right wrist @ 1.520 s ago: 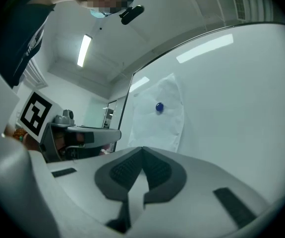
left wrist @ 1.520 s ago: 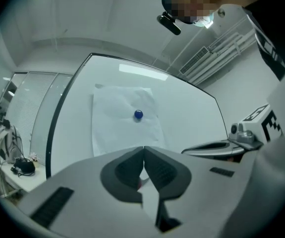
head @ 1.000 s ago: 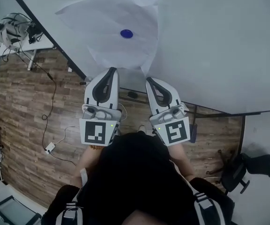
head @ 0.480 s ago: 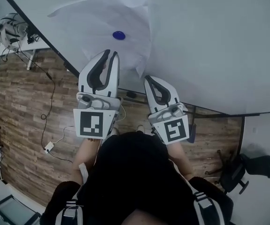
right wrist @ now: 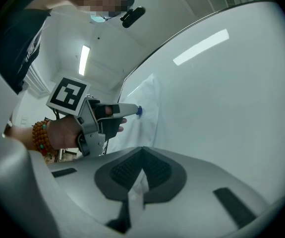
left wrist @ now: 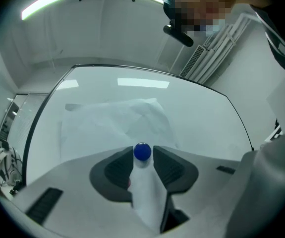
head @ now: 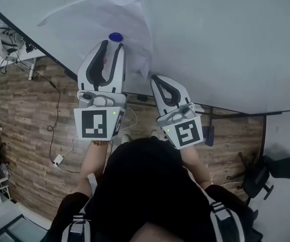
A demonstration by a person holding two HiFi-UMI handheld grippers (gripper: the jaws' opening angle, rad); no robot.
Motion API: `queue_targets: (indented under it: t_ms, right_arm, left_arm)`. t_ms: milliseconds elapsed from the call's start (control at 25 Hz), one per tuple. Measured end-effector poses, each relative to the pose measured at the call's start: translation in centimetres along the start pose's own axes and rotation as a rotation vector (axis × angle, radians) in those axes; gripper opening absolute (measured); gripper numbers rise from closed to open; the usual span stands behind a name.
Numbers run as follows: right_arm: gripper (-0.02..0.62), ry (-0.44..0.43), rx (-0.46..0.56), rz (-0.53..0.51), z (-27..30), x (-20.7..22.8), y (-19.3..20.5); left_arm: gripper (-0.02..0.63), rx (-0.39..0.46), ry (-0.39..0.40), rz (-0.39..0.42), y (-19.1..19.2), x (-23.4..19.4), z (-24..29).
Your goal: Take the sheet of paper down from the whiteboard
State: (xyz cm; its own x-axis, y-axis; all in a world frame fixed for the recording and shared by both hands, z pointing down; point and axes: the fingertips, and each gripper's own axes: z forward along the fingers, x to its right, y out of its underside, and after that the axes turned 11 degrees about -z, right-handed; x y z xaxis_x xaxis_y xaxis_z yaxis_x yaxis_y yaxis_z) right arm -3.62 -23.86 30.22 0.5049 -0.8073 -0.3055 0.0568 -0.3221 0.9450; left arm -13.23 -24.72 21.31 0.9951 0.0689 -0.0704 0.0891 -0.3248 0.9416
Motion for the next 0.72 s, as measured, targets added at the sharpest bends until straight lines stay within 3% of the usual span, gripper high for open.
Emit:
queue_targets:
  t_ms: [720]
  right_arm:
    - [-0.005, 0.0, -0.006, 0.009, -0.3, 0.2, -0.1]
  left_arm:
    - [0.156, 0.005, -0.023, -0.013, -0.1, -0.1, 1.3]
